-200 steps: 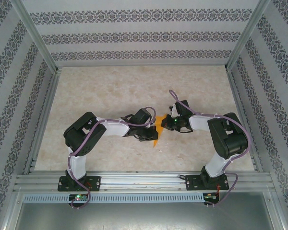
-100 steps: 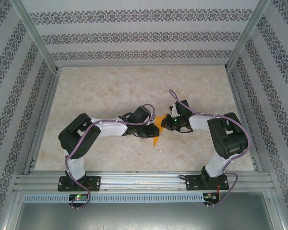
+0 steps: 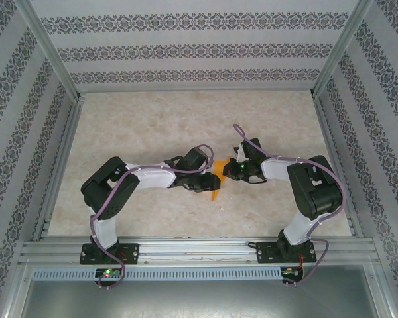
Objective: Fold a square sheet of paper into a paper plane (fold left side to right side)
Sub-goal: Fold the wing for the fifth time at the center of the table.
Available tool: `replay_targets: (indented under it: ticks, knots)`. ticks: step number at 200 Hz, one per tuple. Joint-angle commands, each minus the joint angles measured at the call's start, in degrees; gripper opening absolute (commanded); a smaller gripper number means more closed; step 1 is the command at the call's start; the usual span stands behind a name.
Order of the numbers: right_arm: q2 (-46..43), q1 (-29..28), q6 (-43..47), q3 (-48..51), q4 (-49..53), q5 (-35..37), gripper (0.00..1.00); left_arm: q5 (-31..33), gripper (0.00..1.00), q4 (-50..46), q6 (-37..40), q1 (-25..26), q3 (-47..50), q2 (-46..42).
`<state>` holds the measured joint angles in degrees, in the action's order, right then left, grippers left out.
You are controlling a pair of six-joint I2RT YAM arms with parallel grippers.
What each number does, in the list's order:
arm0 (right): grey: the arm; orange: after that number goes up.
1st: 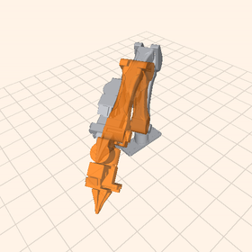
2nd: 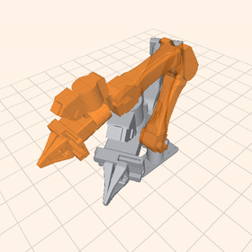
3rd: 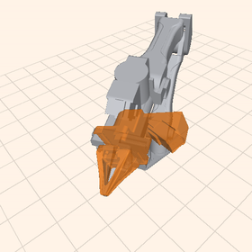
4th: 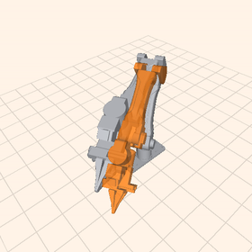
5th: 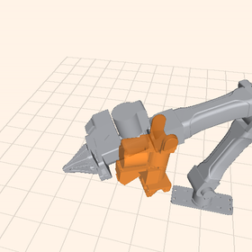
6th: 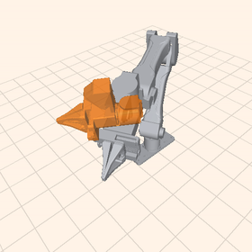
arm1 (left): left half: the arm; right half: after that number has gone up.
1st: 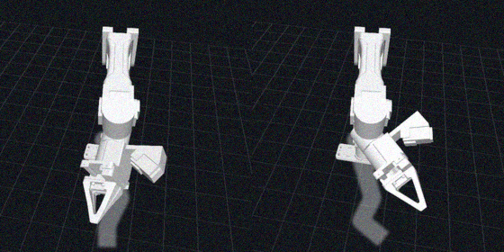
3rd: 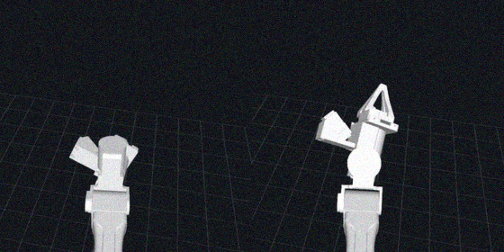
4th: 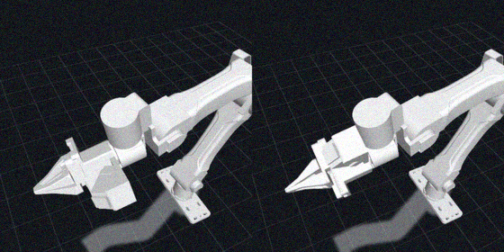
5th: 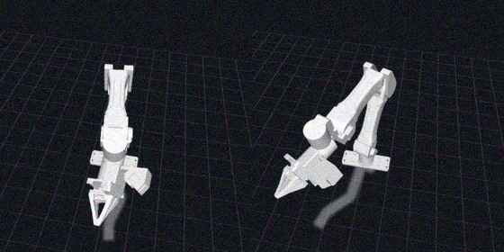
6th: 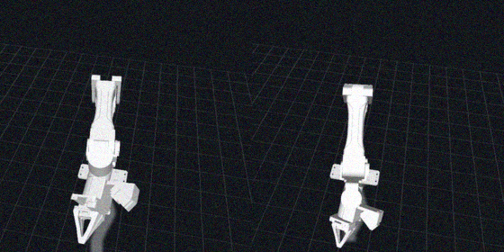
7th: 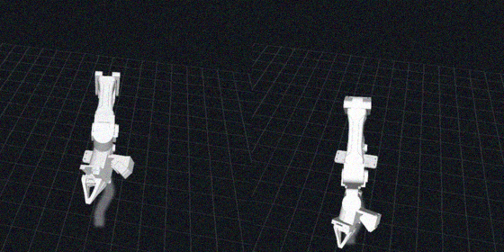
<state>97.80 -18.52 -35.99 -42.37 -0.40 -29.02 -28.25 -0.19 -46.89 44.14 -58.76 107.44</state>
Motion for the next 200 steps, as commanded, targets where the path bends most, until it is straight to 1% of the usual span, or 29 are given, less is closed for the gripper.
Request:
replay_targets:
  ticks: [1,18,57,83,136,147,166,200]
  knots:
    - [3.3,-0.7,0.9,1.5,6.7,4.8,0.00,0.0,0.40,-0.7,0.7,-0.7,-1.3,1.9]
    - [3.1,-0.7,1.0,1.5,6.7,4.8,0.00,0.7,0.37,-1.5,1.3,-0.8,-1.4,2.6]
    - [3.0,-0.9,1.1,1.4,7.0,4.8,0.00,0.6,0.24,-0.3,0.8,-0.9,-0.4,3.2]
    - [2.9,-0.8,1.1,1.3,7.2,4.8,0.00,1.2,0.20,-0.9,1.1,-1.1,0.0,3.4]
    - [3.1,-0.9,1.2,0.8,7.6,4.8,0.00,-0.3,0.20,1.7,-0.3,-1.1,1.5,3.9]
    - [3.1,-1.0,1.3,0.7,7.6,4.8,0.00,-1.0,0.22,3.0,-1.0,-1.1,2.3,3.3]
    - [3.3,-1.0,1.4,0.6,7.7,4.8,0.00,-1.5,0.26,4.2,-1.8,-1.1,3.5,0.8]
    - [3.4,-1.0,1.4,0.4,7.9,4.8,0.00,-1.0,0.29,2.5,-1.6,-1.8,3.9,-4.7]
